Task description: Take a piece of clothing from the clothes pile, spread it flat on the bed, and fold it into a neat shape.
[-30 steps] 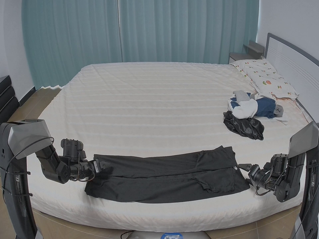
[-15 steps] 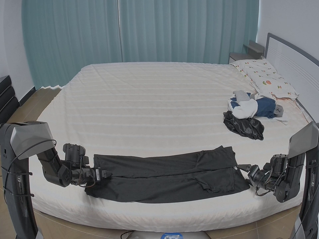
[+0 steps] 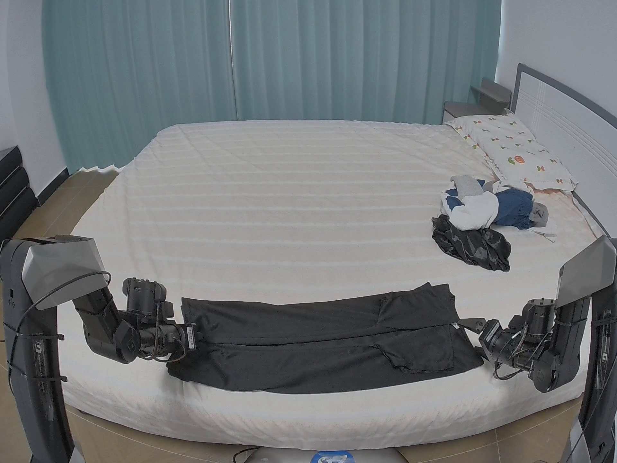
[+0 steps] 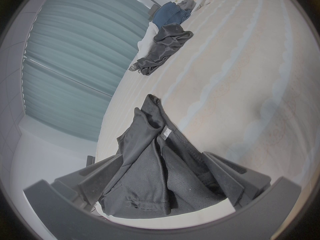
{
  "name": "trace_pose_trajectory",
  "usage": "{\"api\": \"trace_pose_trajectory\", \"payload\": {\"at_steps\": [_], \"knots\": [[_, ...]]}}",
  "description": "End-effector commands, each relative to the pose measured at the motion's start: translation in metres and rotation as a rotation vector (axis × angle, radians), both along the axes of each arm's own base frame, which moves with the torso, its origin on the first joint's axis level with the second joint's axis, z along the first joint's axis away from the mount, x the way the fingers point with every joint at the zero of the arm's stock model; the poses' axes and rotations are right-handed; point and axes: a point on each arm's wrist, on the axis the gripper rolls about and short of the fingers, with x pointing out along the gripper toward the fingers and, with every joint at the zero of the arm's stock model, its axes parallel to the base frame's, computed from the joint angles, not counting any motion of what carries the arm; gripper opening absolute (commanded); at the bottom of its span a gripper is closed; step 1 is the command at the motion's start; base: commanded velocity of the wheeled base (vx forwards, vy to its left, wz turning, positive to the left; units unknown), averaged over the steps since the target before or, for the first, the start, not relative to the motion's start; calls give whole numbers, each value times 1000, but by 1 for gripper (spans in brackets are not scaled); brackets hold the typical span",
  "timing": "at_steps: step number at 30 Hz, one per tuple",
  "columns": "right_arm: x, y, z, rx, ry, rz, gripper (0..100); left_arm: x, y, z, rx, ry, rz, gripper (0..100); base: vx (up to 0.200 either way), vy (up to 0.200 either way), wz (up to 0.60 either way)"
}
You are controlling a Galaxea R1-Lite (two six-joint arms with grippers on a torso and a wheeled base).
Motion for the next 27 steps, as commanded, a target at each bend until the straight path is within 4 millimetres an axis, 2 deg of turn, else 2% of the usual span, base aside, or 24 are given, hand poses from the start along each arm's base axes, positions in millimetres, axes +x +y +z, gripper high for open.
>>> {"api": "trace_pose_trajectory", "payload": {"at_steps": [1, 11, 21, 27], "knots": [[0, 0, 1, 0, -10, -1, 100, 0, -1, -1, -4, -15, 1, 0, 0, 0, 0], [0, 0, 1, 0, -12, 0, 100, 1, 3, 4, 28, -41, 39, 0, 0, 0, 0], [0, 0, 1, 0, -13, -1, 100, -3, 19, 30, 37, -88, 83, 0, 0, 0, 0], [1, 0, 1, 0, -15, -1, 100, -4, 25, 33, 40, -70, 100, 0, 0, 0, 0]]}}
